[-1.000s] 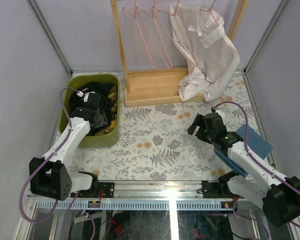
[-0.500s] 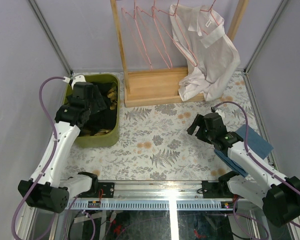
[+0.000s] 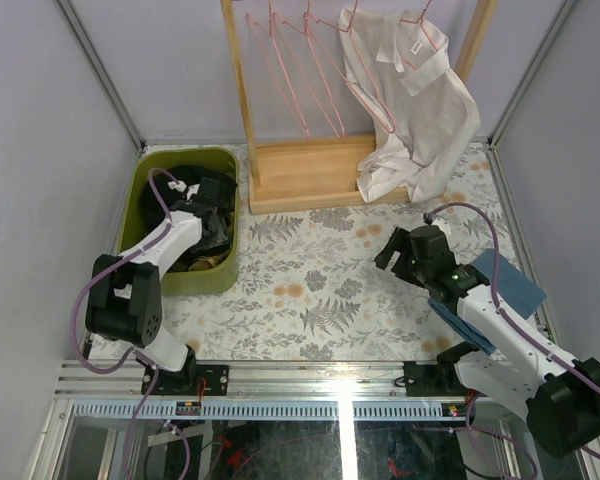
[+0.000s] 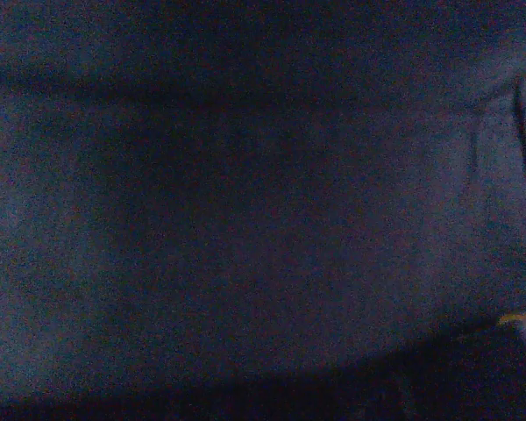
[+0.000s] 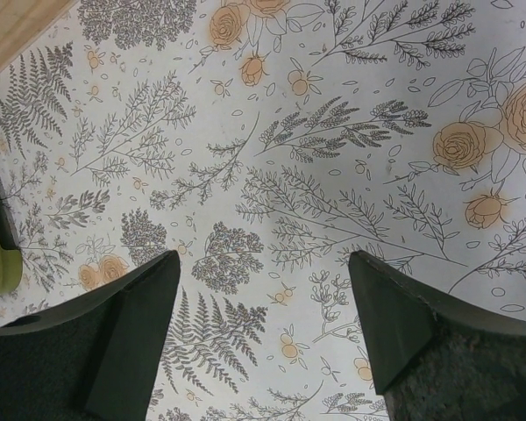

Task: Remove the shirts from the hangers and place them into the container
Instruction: Place the shirt in the bin.

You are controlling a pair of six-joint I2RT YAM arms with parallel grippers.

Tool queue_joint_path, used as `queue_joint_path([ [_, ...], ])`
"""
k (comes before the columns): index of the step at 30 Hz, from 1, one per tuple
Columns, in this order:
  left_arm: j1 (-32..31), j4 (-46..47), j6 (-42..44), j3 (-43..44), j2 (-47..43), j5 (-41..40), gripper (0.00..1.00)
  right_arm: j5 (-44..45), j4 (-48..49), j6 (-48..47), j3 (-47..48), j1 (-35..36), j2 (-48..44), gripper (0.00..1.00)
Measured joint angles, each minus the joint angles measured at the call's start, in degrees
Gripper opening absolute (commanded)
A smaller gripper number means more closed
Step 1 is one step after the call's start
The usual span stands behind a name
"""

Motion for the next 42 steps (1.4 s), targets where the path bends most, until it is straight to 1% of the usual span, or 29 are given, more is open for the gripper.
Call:
queue_joint_path([
  [3,-0.85,-0.15,-0.72,0.98,1.29,-1.25,0.52,0.00,-0.24,-0.17,0.09,0.00,-0.90,0.85],
  [7,-1.27,-0.44,-1.27,1.01,0.48,-2.60,0.62,0.63,-1.03,-0.94,1.01,0.00,-2.19,0.86],
  [10,-1.29,-0.74,-1.29,1.01,-1.81,-3.06,0.67,1.42,-1.09,-1.99,1.55,0.00,-4.11,0.86],
  [15,-1.31,-2.10,-1.03,1.01,-8.28,-3.39,0.79,2.12,0.11,-4.33,1.62,0.00,-8.79,0.86],
  [21,-1.31,-2.51,-0.31,0.70,-17.81,-2.95,0.89,2.05,4.83,-8.24,0.26,0.00,-15.74,0.86],
  [25,-1.31,-1.77,0.24,-1.11,-22.99,-2.12,0.96,1.81,7.41,-10.56,-1.75,0.00,-19.37,0.87],
  [29,-1.31,-0.94,0.48,-3.30,-27.43,-2.14,0.96,1.64,8.76,-12.63,-2.86,0.00,-21.53,0.87],
  [33,-1.31,-0.50,0.59,-3.74,-30.38,-2.14,0.97,1.90,9.33,-14.47,-2.86,0.00,-21.84,0.88],
  [38,-1.31,0.11,0.87,-4.07,-33.62,-2.73,0.97,5.03,8.61,-18.51,-2.29,0.00,-20.74,0.88],
  [41,-1.31,0.24,0.79,-4.42,-36.24,-3.04,0.90,7.15,8.35,-20.52,-0.96,0.00,-19.39,0.88],
  [42,-1.31,0.48,0.74,-4.42,-37.09,-3.02,0.86,7.61,8.31,-20.92,-0.63,0.00,-19.17,0.88],
])
